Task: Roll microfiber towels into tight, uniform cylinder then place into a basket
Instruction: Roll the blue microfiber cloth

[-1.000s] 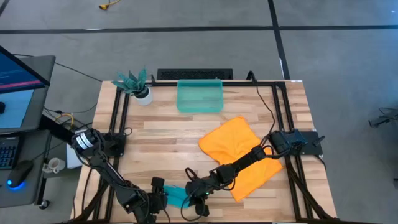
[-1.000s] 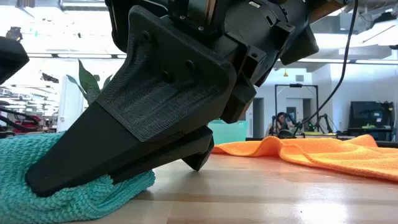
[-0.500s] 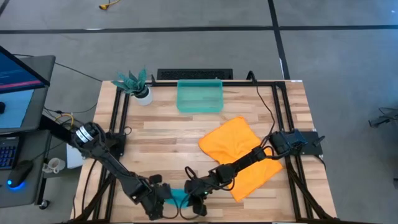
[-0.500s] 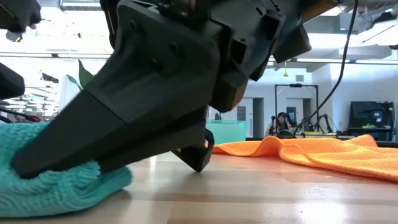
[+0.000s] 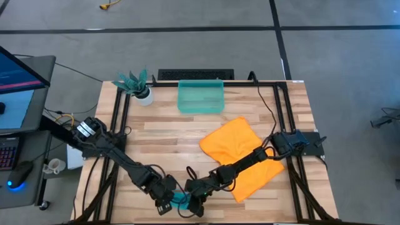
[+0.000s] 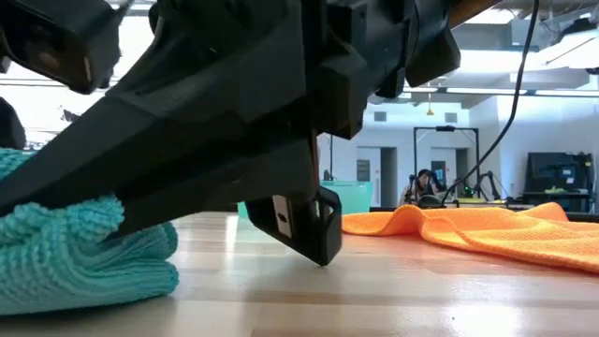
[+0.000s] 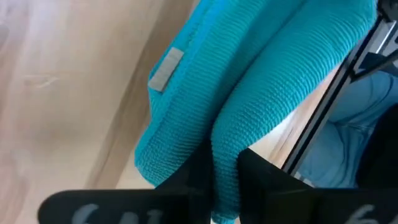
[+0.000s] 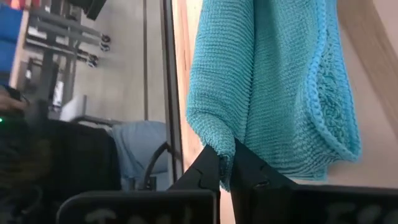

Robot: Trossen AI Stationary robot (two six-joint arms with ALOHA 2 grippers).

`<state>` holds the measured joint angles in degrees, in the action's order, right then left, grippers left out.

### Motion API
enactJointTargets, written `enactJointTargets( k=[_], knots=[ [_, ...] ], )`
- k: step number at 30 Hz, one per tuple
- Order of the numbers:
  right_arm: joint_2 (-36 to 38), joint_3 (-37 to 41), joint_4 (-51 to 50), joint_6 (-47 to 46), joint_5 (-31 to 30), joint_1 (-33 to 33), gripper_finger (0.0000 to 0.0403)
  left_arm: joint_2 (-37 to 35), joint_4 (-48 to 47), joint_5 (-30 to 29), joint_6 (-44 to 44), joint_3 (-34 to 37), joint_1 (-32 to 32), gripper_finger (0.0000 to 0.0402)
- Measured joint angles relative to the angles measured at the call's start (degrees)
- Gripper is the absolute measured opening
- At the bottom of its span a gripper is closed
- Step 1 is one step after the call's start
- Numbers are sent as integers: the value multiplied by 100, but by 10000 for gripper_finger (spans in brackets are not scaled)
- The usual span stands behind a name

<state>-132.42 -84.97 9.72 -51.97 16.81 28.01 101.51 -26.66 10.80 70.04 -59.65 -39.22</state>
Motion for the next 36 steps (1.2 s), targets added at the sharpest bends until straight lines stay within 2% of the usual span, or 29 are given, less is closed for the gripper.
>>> enactJointTargets(
  k=[9, 13, 16, 20, 23, 26, 29, 32, 36],
  knots=[
    [0, 0, 10, -167, 33, 11, 33, 9, -294, -27, 13, -15, 133, 29],
    [2, 6, -39, 90, -109, 37, 60, 248, -268, 27, -101, -14, 131, 29],
    [26, 16, -135, 177, 16, 60, 88, 422, -237, 236, -382, -10, 128, 29],
    [22, 11, -190, 230, 263, 35, 120, 417, -272, 179, -507, -14, 128, 29],
    [54, 16, -155, 278, 430, 24, 133, 411, -277, 159, -512, -14, 127, 29],
    [114, 40, -42, 774, 517, 68, 135, 413, -275, 154, -522, -14, 128, 29],
    [161, 58, 604, 1397, 358, 181, 130, 417, -251, 148, -533, -7, 157, 28],
    [227, 17, 1389, 1631, -189, 264, 119, 420, -189, 151, -533, 0, 213, 28],
    [133, 44, 1204, 1592, -498, 216, 106, 422, 2, 157, -533, 8, 237, 28]
  ],
)
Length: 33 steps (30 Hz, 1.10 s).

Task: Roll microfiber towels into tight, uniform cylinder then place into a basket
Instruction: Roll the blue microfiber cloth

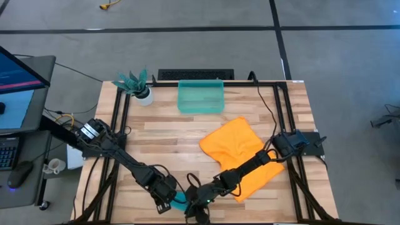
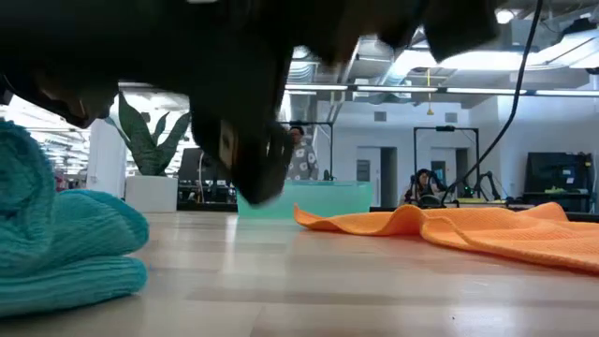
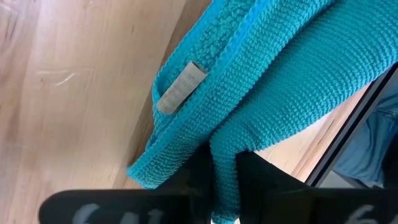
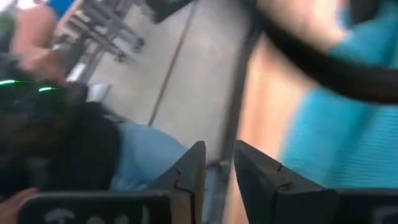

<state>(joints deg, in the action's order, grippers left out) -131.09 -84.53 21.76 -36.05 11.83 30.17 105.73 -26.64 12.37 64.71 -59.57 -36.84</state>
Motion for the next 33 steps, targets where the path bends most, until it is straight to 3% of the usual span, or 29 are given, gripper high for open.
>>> enactJointTargets(
  k=[5, 18, 25, 33],
  knots=[
    [42, -24, 66, -169, -235, 7, 95, 7, 113, -48, 4, -4, 11, 28],
    [33, -24, -1085, -467, -551, -20, 91, 15, 550, -150, 48, -7, 20, 28],
    [35, -26, -1192, -663, -762, -65, 91, 15, 567, -152, 38, -7, 20, 28],
    [50, -40, -1564, -1329, -1421, -153, 83, 15, 563, -146, -100, -9, 20, 28]
  ],
)
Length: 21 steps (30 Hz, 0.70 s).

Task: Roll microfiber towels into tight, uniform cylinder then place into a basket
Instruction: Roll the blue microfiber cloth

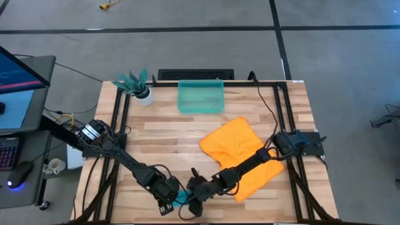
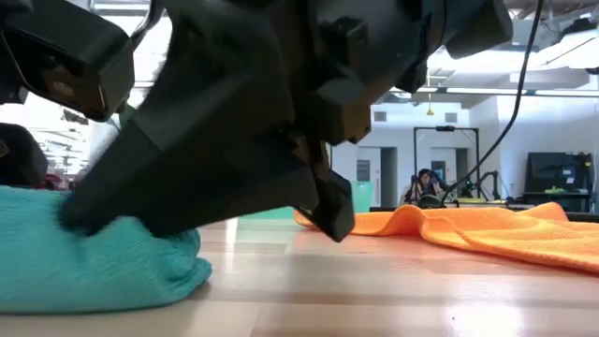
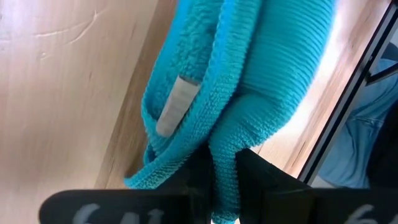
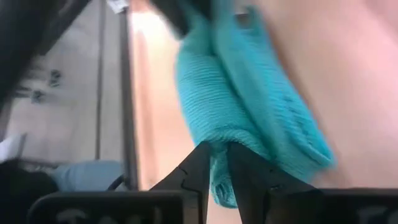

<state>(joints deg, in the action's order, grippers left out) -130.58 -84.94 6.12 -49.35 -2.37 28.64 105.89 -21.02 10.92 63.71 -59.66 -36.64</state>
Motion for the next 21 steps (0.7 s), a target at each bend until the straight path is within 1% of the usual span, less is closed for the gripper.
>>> enactJointTargets(
  k=[4, 10, 12, 16, 21],
  knots=[
    [31, -24, -457, -378, -227, -11, 66, 0, 2, 4, -118, -2, 0, 28],
    [33, -25, -662, -652, -222, -54, 46, 0, 2, 35, -215, -2, 0, 28],
    [33, -25, -715, -804, -218, -80, 40, 0, 2, 30, -390, -2, 0, 36],
    [37, -25, -900, -1021, -201, -124, 31, 0, 2, 14, -799, -2, 7, 71],
    [30, -21, -921, -1067, -210, -133, 30, -4, -2, -79, -958, -5, 0, 127]
  ],
)
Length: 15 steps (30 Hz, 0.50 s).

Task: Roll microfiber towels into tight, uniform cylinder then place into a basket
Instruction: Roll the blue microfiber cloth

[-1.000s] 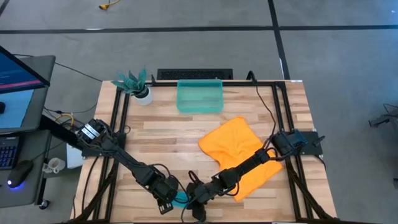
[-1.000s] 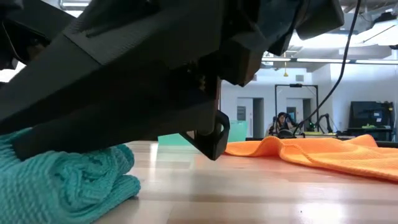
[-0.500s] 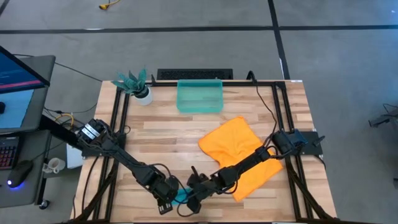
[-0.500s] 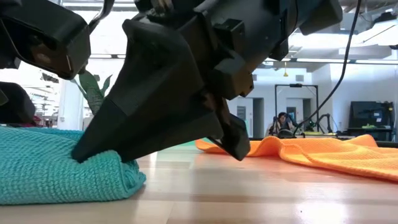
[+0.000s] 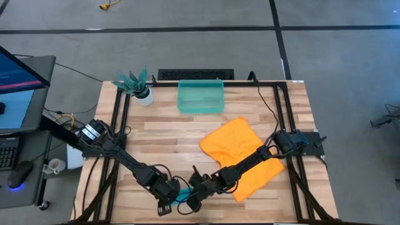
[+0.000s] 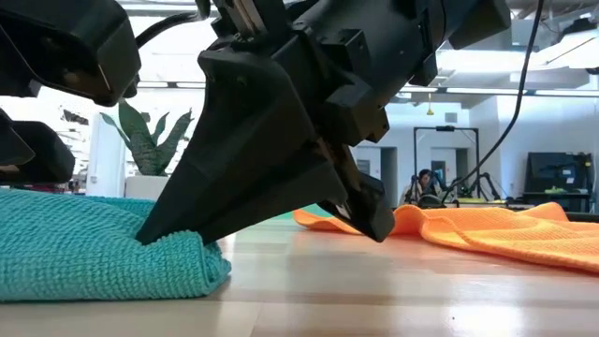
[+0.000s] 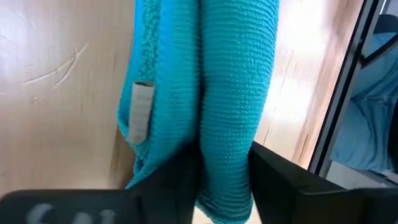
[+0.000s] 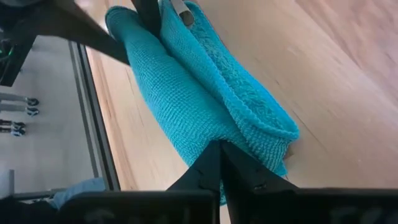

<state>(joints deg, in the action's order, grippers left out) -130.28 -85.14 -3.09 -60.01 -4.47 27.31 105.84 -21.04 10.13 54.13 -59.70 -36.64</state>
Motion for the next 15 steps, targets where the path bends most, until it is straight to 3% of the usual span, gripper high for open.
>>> enactJointTargets(
  k=[6, 15],
  knots=[
    [-8, 9, -5, -4, -67, -12, 30, -8, -21, 263, -240, -4, 41, 161],
    [-6, 17, -29, -41, -137, -46, 29, -727, -632, -509, -214, 20, -174, 156]
  ],
)
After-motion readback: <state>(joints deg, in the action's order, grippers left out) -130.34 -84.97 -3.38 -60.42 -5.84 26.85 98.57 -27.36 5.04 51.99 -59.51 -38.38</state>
